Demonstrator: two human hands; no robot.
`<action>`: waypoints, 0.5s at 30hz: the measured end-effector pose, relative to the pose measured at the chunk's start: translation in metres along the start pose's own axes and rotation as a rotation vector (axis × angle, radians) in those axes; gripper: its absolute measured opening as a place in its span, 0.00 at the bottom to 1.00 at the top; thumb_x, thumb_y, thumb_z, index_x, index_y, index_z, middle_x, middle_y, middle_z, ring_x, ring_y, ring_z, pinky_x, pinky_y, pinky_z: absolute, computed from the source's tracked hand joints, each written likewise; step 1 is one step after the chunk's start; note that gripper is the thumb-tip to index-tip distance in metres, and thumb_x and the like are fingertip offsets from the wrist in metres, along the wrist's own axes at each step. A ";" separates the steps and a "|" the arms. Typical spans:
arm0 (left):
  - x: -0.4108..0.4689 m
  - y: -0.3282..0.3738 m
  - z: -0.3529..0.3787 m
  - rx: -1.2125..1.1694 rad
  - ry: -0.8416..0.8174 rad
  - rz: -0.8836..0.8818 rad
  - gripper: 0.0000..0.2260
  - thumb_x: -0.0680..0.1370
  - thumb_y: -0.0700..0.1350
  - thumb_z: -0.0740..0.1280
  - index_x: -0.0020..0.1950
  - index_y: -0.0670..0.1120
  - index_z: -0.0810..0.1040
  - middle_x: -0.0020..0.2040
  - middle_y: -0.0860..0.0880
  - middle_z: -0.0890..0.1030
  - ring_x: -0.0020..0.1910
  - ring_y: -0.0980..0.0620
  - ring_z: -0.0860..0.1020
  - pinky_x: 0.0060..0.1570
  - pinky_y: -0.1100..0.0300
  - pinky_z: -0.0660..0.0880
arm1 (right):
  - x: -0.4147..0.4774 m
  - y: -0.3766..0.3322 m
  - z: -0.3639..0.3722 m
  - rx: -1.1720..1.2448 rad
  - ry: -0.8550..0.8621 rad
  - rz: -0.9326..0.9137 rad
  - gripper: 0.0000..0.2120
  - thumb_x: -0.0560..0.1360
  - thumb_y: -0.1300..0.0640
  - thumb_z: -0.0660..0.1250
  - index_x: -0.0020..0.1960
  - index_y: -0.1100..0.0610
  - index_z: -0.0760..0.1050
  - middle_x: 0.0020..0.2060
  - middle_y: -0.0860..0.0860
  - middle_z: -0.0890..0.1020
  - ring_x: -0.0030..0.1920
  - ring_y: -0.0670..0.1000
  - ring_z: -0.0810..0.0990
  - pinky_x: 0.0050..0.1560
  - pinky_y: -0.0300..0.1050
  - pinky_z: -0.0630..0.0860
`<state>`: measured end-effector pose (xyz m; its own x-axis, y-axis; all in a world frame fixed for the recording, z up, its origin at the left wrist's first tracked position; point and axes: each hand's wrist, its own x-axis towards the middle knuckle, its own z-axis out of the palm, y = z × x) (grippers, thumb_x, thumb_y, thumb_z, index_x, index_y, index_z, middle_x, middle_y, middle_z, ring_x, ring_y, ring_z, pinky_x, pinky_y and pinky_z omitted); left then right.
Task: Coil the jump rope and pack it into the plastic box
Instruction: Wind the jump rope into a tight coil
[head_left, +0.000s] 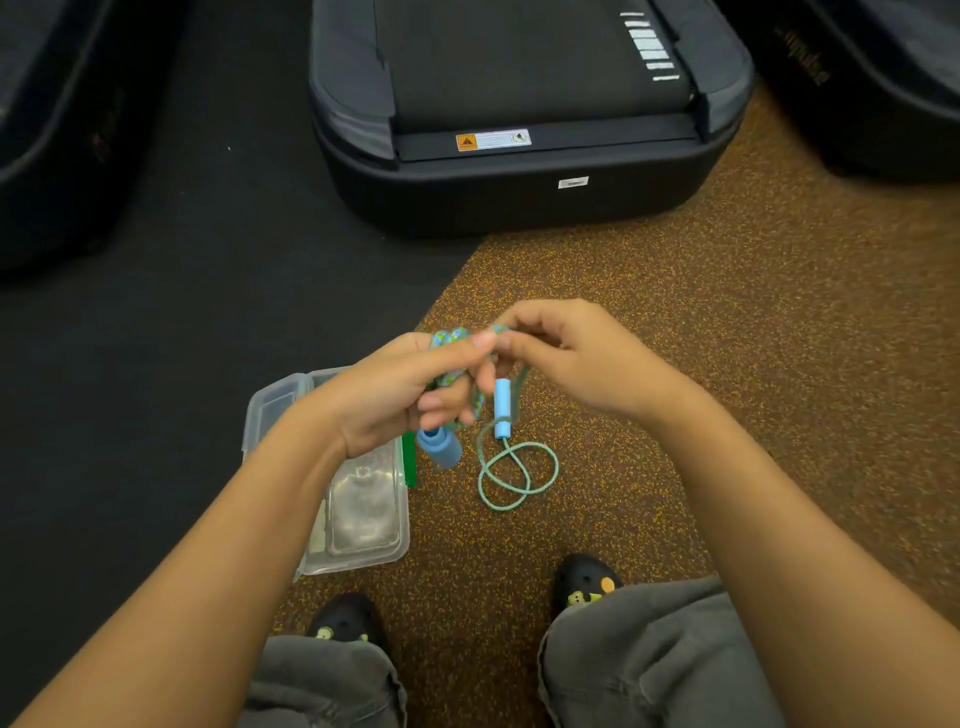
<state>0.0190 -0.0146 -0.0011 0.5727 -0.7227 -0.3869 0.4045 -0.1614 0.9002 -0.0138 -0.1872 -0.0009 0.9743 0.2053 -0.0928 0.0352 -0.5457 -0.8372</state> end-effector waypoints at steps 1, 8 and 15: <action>-0.001 0.000 0.002 -0.027 -0.046 -0.011 0.17 0.76 0.52 0.61 0.33 0.44 0.77 0.17 0.54 0.63 0.20 0.56 0.62 0.35 0.65 0.74 | 0.001 0.000 0.001 -0.001 0.024 -0.011 0.06 0.76 0.56 0.63 0.43 0.49 0.77 0.35 0.48 0.82 0.39 0.45 0.80 0.46 0.42 0.75; -0.003 0.007 0.006 -0.468 -0.041 0.165 0.13 0.74 0.45 0.58 0.35 0.44 0.80 0.23 0.51 0.75 0.21 0.57 0.72 0.37 0.63 0.77 | 0.002 -0.005 0.012 -0.135 0.016 0.033 0.13 0.80 0.55 0.56 0.45 0.60 0.76 0.31 0.49 0.78 0.33 0.47 0.76 0.39 0.39 0.71; 0.005 0.006 -0.009 -0.579 0.233 0.307 0.16 0.77 0.42 0.56 0.63 0.42 0.73 0.53 0.49 0.84 0.46 0.56 0.83 0.51 0.64 0.78 | -0.003 -0.008 0.033 -0.309 -0.184 0.013 0.08 0.80 0.54 0.53 0.45 0.55 0.65 0.37 0.55 0.74 0.39 0.56 0.73 0.40 0.48 0.67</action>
<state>0.0310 -0.0132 0.0010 0.8337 -0.5052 -0.2230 0.4781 0.4583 0.7492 -0.0240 -0.1564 -0.0118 0.9196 0.3243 -0.2219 0.1158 -0.7633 -0.6355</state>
